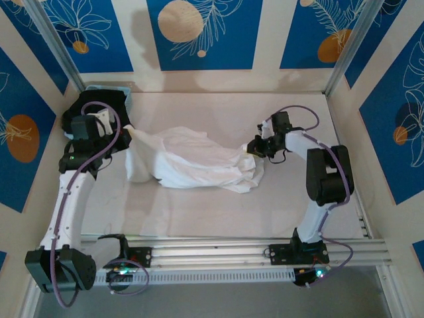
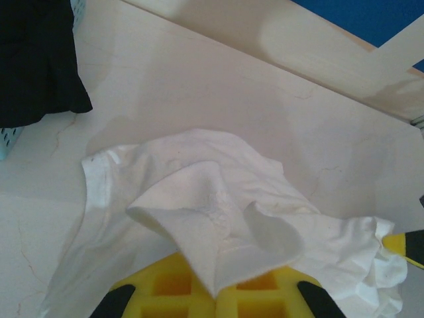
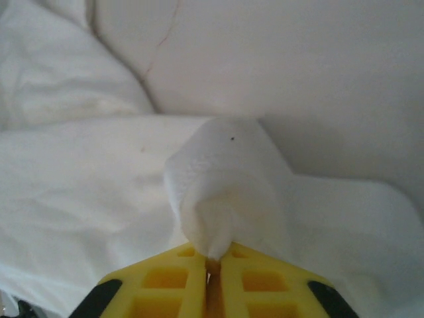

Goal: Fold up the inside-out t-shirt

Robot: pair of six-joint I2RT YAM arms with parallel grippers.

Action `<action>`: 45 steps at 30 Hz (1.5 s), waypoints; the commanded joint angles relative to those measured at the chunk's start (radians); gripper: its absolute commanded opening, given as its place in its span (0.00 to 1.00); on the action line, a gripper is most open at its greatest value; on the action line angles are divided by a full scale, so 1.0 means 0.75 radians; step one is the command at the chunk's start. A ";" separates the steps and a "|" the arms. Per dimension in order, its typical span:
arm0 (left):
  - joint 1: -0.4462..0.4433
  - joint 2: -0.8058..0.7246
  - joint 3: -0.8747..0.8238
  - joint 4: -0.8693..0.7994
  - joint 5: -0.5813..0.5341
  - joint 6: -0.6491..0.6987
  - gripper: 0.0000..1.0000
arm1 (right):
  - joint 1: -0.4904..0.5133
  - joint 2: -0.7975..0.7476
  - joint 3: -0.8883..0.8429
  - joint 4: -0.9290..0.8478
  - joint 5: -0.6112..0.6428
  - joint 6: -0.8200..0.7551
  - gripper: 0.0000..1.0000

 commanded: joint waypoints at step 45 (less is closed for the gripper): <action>0.012 0.019 -0.010 0.106 0.112 -0.029 0.00 | 0.031 -0.305 -0.266 -0.078 0.173 -0.051 0.02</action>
